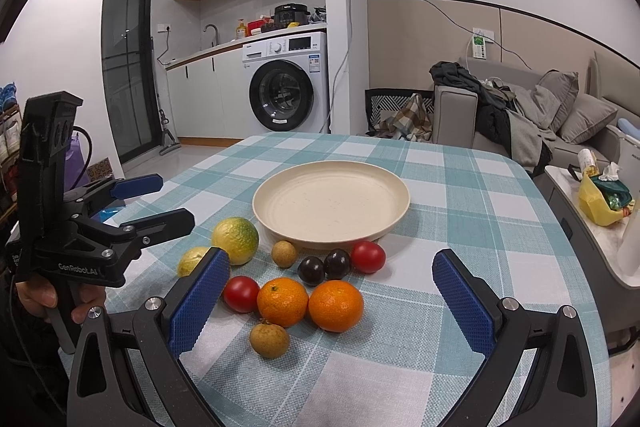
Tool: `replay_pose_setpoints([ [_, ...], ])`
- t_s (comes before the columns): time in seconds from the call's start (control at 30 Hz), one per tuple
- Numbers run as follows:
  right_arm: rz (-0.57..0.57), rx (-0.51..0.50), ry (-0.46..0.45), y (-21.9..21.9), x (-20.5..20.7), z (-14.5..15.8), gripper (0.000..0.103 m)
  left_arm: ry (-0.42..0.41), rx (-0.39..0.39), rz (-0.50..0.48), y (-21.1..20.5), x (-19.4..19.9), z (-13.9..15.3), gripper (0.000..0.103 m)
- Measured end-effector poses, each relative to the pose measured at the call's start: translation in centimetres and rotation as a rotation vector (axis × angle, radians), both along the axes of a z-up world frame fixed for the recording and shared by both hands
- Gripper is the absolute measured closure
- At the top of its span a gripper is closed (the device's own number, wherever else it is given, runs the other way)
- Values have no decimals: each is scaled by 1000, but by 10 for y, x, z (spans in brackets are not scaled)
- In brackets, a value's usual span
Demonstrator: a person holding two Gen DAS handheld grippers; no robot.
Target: Organize fruits
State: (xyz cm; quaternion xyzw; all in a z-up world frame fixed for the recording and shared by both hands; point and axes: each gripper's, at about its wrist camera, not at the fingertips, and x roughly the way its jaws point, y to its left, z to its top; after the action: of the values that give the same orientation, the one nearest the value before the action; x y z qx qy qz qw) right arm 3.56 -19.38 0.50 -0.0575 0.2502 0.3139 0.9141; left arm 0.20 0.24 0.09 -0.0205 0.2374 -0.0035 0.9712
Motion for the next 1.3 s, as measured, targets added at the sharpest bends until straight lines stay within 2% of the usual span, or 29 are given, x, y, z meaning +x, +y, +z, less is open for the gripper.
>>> replay_pose_setpoints([
  [0.17, -43, -51, 52, 2, 12, -7, 0, -4, 8, 2, -3, 3, -2, 1],
  [0.4, -73, -96, 135, -2, 25, -12, 0, 47, 28, -21, -18, 2, -12, 1],
  [0.57, -84, -154, 196, -3, 33, -21, 0, 119, 52, -37, -20, 5, -14, 1],
  [0.7, -79, -156, 260, -6, 39, -28, 0, 193, 72, -54, -20, 10, -23, 1],
  [0.93, -56, -156, 329, -3, 45, -41, 0, 266, 65, -63, -18, 18, -35, 1],
  [1.07, -44, -152, 356, 1, 48, -44, 7, 293, 42, -86, -17, 21, -38, 1],
  [1.17, -40, -157, 373, 3, 51, -48, 16, 305, 23, -100, -16, 23, -40, 9],
  [1.23, -40, -153, 382, 2, 52, -49, 19, 321, 14, -111, -15, 25, -42, 18],
  [1.3, -33, -151, 386, 3, 52, -49, 22, 336, 8, -124, -15, 27, -43, 23],
])
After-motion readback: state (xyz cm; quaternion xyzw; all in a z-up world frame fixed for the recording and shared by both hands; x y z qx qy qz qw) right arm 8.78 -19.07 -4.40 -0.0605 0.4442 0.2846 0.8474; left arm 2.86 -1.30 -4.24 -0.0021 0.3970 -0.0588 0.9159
